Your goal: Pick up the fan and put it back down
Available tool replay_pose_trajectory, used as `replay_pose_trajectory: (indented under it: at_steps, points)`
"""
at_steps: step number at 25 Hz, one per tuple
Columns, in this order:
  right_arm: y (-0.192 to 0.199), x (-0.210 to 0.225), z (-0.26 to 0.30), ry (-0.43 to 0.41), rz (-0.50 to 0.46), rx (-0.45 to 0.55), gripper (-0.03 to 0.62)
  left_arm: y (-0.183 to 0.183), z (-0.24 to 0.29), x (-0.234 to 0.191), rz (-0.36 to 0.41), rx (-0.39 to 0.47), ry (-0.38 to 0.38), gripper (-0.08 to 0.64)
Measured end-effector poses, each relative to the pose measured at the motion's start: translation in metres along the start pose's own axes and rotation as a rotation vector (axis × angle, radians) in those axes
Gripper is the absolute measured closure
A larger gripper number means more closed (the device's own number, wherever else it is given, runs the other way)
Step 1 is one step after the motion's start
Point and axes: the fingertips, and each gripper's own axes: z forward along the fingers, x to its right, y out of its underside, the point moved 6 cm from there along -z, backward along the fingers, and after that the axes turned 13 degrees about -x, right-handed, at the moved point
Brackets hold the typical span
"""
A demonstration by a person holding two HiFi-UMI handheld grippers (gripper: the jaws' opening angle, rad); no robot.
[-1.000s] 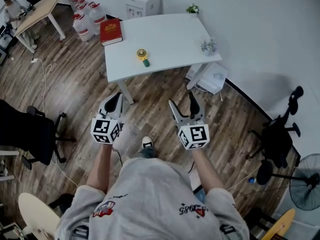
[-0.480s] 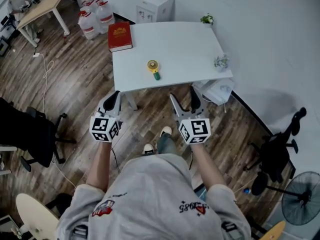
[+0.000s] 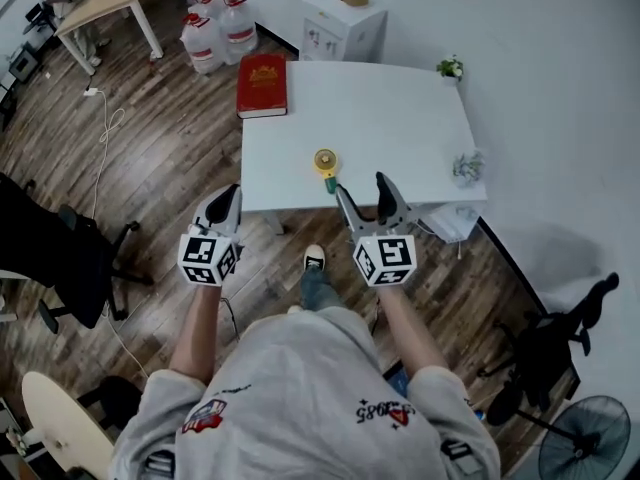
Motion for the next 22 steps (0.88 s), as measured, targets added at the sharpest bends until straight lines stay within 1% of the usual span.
replay_pose_trajectory:
  at_steps: [2, 5, 7, 9, 14, 18, 22]
  points:
    - [-0.006, 0.015, 0.027, -0.016, 0.01, -0.006, 0.256, -0.013, 0.024, -0.009, 0.001, -0.003, -0.014, 0.555]
    - [-0.018, 0.046, 0.069, -0.038, -0.003, -0.014, 0.256, -0.034, 0.062, -0.02, -0.004, -0.005, -0.029, 0.555]
    - [-0.028, 0.064, 0.095, -0.038, -0.012, -0.012, 0.261, -0.048, 0.087, -0.029, 0.0, -0.014, -0.034, 0.555]
    - [-0.035, 0.077, 0.123, -0.049, -0.017, -0.011, 0.262, -0.06, 0.109, -0.04, 0.002, -0.019, -0.041, 0.555]
    - [-0.042, 0.089, 0.176, -0.093, -0.014, -0.048, 0.262, -0.078, 0.152, -0.063, -0.034, -0.017, -0.064, 0.555]
    - [-0.039, 0.095, 0.205, -0.104, -0.007, -0.09, 0.261, -0.078, 0.179, -0.072, -0.03, -0.045, -0.047, 0.555]
    - [-0.034, 0.093, 0.225, -0.081, 0.016, -0.132, 0.259, -0.08, 0.194, -0.091, -0.029, -0.069, -0.01, 0.555]
